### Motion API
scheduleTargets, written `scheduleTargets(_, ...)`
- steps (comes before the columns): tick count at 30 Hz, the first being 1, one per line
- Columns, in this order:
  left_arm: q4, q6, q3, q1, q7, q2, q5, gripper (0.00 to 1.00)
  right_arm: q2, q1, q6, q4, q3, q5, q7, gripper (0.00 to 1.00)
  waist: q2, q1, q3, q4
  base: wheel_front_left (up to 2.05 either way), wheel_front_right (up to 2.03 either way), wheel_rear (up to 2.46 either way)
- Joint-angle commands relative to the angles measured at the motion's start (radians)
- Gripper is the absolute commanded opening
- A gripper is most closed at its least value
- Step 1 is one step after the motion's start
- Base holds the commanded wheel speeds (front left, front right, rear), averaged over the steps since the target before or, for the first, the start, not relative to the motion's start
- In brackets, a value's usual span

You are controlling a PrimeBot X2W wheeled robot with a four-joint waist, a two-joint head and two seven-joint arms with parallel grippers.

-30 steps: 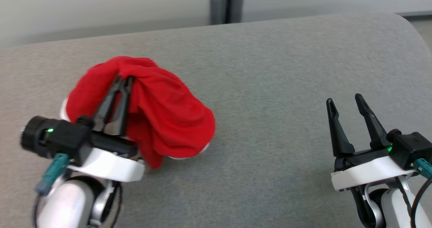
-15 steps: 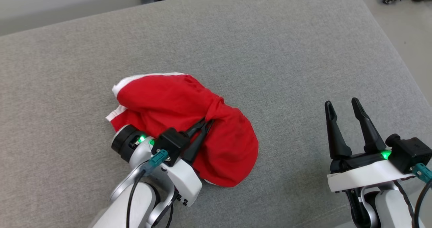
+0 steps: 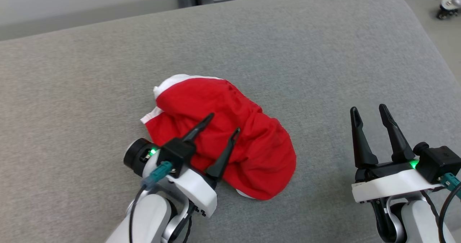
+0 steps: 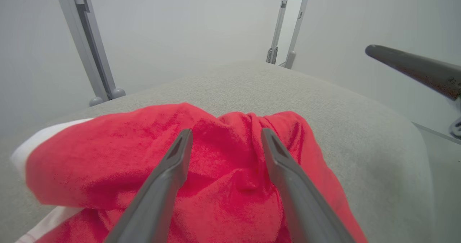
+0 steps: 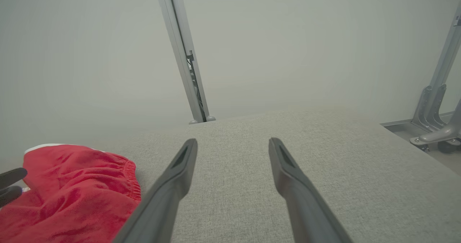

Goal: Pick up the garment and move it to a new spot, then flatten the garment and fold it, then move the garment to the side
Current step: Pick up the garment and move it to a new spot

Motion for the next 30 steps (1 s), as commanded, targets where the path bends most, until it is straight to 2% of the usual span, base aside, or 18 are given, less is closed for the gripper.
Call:
scheduleTargets(1, -0.01, 0.016, 0.025, 0.022, -0.019, 0.005, -0.02, 1.0, -0.005, -0.004, 0.002, 0.003, -0.006, -0.012, 0.005, 1.0, 0.0, 0.0, -0.034, 0.043, 0.0, 0.0, 0.0)
scheduleTargets(3, -0.013, 0.027, 0.039, 0.026, -0.029, 0.007, -0.027, 1.0, -0.006, -0.002, 0.002, 0.003, -0.008, -0.016, 0.008, 1.0, 0.0, 0.0, -0.042, 0.055, 0.0, 0.0, 0.0)
scheduleTargets(8, -0.026, 0.078, 0.134, 0.062, -0.082, 0.02, -0.085, 1.0, -0.006, 0.013, 0.002, -0.008, -0.02, -0.03, 0.029, 1.0, 0.0, 0.0, -0.077, 0.112, 0.0, 0.0, 0.0)
scheduleTargets(13, -0.03, 0.109, 0.225, 0.091, -0.127, 0.049, -0.135, 1.0, -0.006, 0.027, 0.002, -0.012, -0.028, -0.045, 0.05, 1.0, 0.0, 0.0, -0.107, 0.155, 0.0, 0.0, 0.0)
scheduleTargets(22, -0.048, 0.118, 0.328, 0.227, -0.158, 0.126, -0.198, 1.0, -0.006, 0.076, 0.002, -0.022, -0.044, -0.084, 0.093, 1.0, 0.0, 0.0, -0.183, 0.216, 0.0, 0.0, 0.0)
scheduleTargets(30, -0.09, 0.14, 0.339, 0.335, -0.148, 0.155, -0.206, 1.0, -0.006, 0.137, 0.002, -0.032, -0.056, -0.105, 0.129, 1.0, 0.0, 0.0, -0.257, 0.231, 0.0, 0.0, 0.0)
